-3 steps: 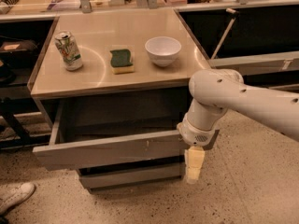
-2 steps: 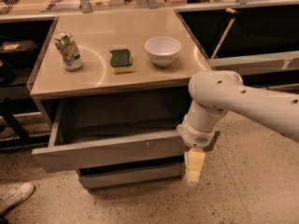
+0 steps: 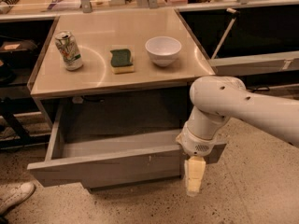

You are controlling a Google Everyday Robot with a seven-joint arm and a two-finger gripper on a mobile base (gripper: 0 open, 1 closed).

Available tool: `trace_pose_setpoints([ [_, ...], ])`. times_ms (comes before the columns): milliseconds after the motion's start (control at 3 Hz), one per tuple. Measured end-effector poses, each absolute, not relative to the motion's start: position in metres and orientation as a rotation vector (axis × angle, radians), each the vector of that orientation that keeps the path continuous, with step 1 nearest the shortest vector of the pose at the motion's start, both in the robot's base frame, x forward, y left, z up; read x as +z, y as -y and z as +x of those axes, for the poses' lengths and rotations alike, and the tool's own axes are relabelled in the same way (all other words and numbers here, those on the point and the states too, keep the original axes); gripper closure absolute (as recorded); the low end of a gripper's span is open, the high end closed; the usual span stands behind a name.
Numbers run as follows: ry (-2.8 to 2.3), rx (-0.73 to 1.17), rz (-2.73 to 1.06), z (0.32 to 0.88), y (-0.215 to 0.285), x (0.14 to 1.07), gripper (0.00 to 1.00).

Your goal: Open top drawer

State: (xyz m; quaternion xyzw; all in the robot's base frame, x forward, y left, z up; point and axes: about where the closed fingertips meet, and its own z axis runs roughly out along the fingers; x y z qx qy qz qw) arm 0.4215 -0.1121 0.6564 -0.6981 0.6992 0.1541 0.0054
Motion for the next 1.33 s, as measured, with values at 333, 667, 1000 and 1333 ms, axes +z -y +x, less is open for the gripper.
trace_pose_setpoints([
  [333, -2.189, 0.483, -2.186, 0.422, 0.112, 0.656, 0.00],
  [667, -2.203, 0.503, -2.215, 0.420, 0.116, 0.647, 0.00],
  [1000, -2.231, 0.512, -2.228, 0.410, 0.123, 0.646, 0.00],
  [1333, -2.259, 0.513, -2.233, 0.391, 0.132, 0.652, 0.00],
])
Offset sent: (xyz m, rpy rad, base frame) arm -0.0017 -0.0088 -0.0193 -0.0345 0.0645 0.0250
